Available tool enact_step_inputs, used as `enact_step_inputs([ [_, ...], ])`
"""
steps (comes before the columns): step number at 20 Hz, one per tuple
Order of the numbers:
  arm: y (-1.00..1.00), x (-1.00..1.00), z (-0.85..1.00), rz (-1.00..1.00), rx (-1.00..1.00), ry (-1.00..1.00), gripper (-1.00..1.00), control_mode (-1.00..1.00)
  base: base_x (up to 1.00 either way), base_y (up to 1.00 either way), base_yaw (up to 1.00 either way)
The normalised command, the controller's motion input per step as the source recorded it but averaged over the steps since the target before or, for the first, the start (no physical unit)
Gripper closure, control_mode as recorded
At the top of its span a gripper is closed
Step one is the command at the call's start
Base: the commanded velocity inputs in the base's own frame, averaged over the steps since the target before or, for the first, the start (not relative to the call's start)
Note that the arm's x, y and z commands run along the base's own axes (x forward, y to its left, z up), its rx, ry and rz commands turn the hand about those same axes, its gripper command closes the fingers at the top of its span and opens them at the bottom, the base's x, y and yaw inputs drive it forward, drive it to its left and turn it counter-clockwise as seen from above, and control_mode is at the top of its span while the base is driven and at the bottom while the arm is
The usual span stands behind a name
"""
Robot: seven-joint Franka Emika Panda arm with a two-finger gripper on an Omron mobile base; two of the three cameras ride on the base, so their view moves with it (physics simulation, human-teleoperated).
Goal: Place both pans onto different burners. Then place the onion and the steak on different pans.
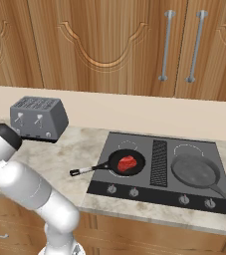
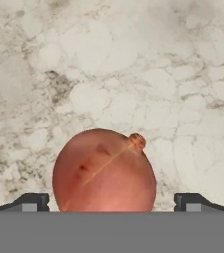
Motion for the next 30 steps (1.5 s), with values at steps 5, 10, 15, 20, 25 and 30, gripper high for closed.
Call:
enact_step_inputs([
  [5,0.0,0.08,-0.06,0.0,0.0,0.0,-1.0,-1.0,0.0,0.0,0.0],
  [10,0.08,0.0,-0.08,0.0,0.0,0.0,1.0,-1.0,0.0,0.0,0.0],
  [15,0.01,0.0,0.0,0.0,0.0,0.0,1.0,-1.0,0.0,0.0,0.0],
  [20,-0.04,0.0,0.14,0.0,0.0,0.0,1.0,-1.0,0.0,0.0,0.0],
  [25,-0.19,0.0,0.57,0.0,0.0,0.0,1.0,-1.0,0.0,0.0,0.0],
  [30,-0.43,-0.19,0.47,-0.01,0.0,0.0,1.0,-1.0,0.0,0.0,0.0],
])
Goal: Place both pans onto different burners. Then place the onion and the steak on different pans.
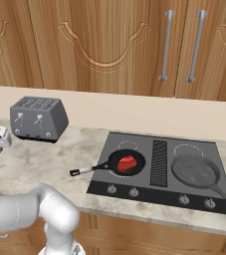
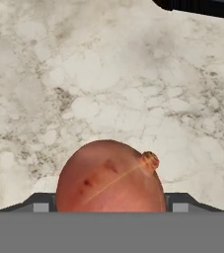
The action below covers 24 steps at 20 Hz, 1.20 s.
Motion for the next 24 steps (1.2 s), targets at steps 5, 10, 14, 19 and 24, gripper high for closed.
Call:
enact_step_inputs([
  [5,-0.55,-0.19,0.25,-0.02,-0.01,0.0,1.0,-1.0,0.0,0.0,0.0],
  [10,-0.61,-0.33,0.01,0.0,-0.06,0.0,1.0,-1.0,0.0,0.0,0.0],
  [14,-0.65,-0.32,0.04,0.0,-0.05,0.0,1.0,-1.0,0.0,0.0,0.0],
  [19,-0.69,-0.16,0.13,-0.01,-0.06,0.0,1.0,-1.0,0.0,0.0,0.0],
  [24,-0.68,-0.01,0.18,-0.03,-0.07,0.0,1.0,-1.0,0.0,0.0,0.0],
])
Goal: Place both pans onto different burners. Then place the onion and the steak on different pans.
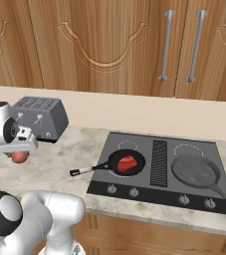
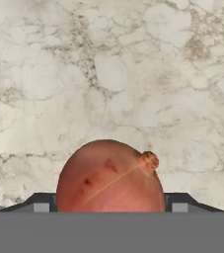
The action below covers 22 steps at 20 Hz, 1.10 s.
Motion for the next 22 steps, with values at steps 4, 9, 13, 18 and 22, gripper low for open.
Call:
enact_step_inputs([
  [4,-0.7,0.0,0.17,-0.08,-0.06,0.0,1.0,-1.0,0.0,0.0,0.0],
  [9,-0.77,0.0,0.19,-0.09,0.0,0.02,1.0,-1.0,0.0,0.0,0.0],
  [13,-0.81,0.0,0.23,-0.08,0.0,0.03,1.0,-1.0,0.0,0.0,0.0],
  [18,-0.83,0.0,0.08,-0.05,0.0,0.01,1.0,-1.0,0.0,0.0,0.0],
  [22,-0.9,0.0,0.0,0.0,0.0,0.0,1.0,-1.0,0.0,0.0,0.0],
])
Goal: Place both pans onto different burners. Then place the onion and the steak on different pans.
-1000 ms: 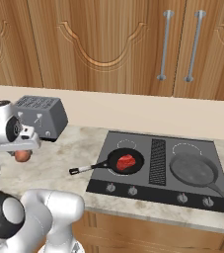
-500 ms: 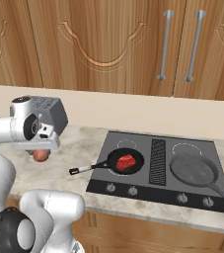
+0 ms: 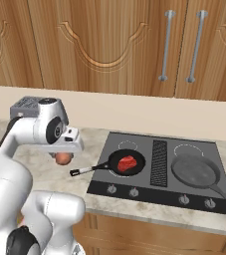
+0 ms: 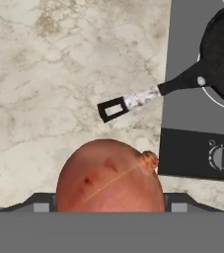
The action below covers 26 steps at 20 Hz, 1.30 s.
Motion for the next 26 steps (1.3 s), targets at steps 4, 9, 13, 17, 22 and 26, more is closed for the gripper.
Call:
enact_step_inputs([
  [4,-0.92,0.0,0.0,0.0,0.0,0.0,1.0,-1.0,0.0,0.0,0.0],
  [9,-0.92,0.0,0.0,0.0,0.0,0.0,1.0,-1.0,0.0,0.0,0.0],
  [13,-0.93,0.0,0.0,0.0,0.0,0.0,1.0,-1.0,0.0,0.0,0.0],
  [17,-0.88,0.0,0.0,0.0,0.0,0.0,1.0,-1.0,0.0,0.0,0.0],
  [22,-0.73,0.09,0.0,0.0,0.0,0.0,1.0,-1.0,0.0,0.0,0.0],
  [26,-0.54,0.25,0.0,-0.02,0.0,0.0,1.0,-1.0,0.0,0.0,0.0],
])
